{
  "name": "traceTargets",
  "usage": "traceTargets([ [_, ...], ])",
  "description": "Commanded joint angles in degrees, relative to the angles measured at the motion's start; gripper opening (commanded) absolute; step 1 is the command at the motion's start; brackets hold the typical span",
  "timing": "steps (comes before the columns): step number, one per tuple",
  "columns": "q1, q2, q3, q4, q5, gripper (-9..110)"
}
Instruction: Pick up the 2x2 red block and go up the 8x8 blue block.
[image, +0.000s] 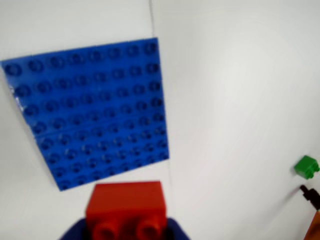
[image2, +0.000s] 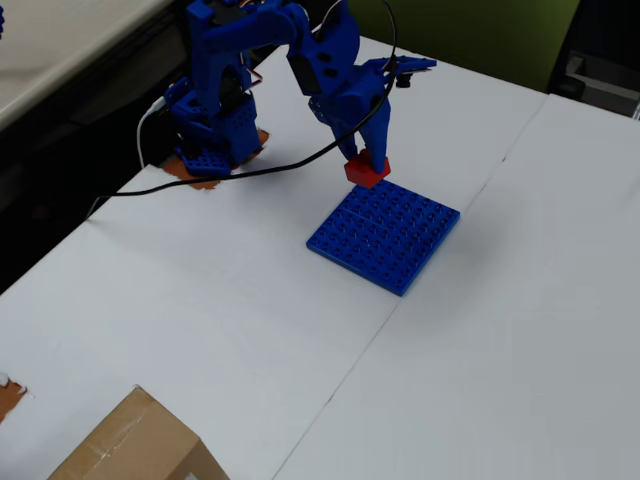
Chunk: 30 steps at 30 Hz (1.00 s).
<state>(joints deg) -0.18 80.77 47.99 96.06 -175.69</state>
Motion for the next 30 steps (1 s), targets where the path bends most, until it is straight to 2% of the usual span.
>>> traceTargets([
  [1,-1.05,-0.44,-2.81,-1.41,-3.16,1],
  [10,-4.31,-3.69,-3.96,-3.25,-3.69,1],
  [30,-5.54,-2.55,-5.71,3.69,-7.12,1],
])
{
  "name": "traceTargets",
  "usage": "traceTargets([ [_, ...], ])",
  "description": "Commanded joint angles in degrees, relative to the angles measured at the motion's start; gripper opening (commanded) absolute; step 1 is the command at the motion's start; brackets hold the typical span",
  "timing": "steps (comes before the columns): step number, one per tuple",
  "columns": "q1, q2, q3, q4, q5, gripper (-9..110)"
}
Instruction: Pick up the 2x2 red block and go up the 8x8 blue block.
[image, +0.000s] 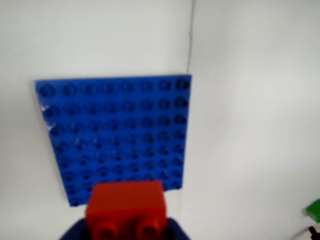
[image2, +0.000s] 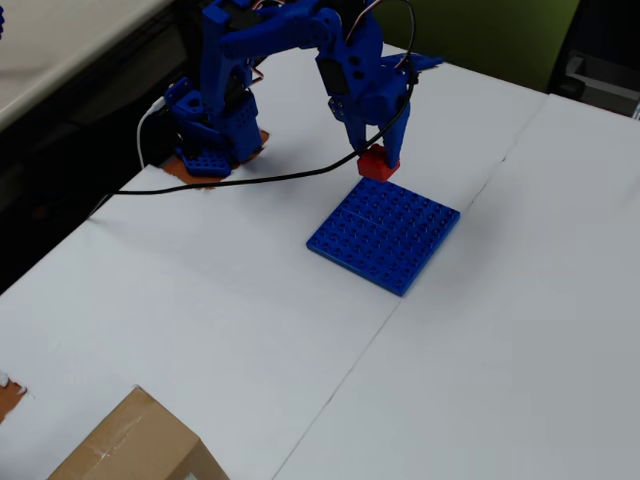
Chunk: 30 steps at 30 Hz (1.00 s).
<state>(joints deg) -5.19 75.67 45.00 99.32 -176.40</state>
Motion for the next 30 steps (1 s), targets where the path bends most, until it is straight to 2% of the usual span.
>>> traceTargets([
  [1,-0.53,2.46,-2.72,0.44,-6.77,1],
  [30,1.14,-3.25,-10.63,4.04,-11.07,1],
])
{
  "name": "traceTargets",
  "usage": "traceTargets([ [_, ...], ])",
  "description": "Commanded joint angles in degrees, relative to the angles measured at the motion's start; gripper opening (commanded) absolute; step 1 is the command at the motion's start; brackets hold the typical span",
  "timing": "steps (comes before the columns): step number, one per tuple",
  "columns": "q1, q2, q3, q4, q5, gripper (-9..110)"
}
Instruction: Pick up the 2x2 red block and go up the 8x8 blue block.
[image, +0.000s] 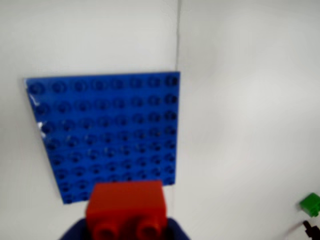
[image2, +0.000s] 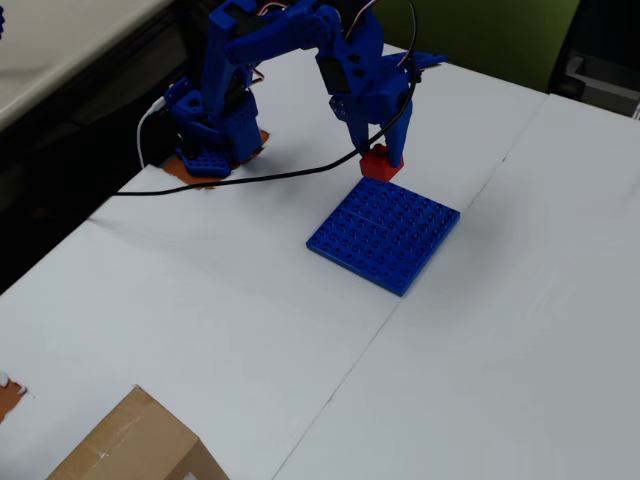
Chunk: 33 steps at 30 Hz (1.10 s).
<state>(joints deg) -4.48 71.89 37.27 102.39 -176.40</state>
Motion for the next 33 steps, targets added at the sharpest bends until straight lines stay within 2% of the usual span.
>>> traceTargets([
  [1,0.53,0.53,-2.9,0.97,-11.25,1],
  [33,0.44,1.14,-1.85,0.97,-13.8,0],
])
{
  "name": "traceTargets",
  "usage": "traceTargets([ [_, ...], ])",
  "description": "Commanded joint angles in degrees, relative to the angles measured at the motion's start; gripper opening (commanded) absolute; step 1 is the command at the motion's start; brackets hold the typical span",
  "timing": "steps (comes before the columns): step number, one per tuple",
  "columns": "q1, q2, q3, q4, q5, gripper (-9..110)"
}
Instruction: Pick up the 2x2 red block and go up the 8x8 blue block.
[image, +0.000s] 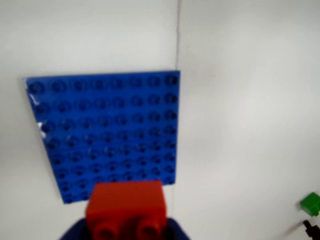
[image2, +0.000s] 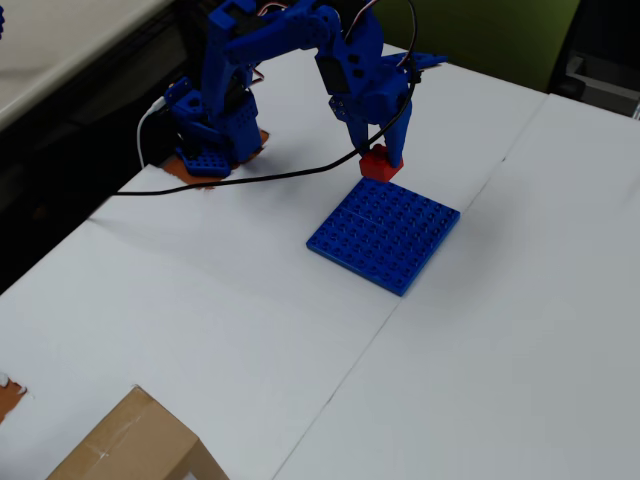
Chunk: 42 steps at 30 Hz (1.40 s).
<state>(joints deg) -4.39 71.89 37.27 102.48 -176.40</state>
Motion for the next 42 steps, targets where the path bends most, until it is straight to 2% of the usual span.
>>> traceTargets([
  [1,0.35,1.14,-1.85,0.97,-13.54,0],
  [42,1.49,4.48,0.26,1.76,-14.59,1],
])
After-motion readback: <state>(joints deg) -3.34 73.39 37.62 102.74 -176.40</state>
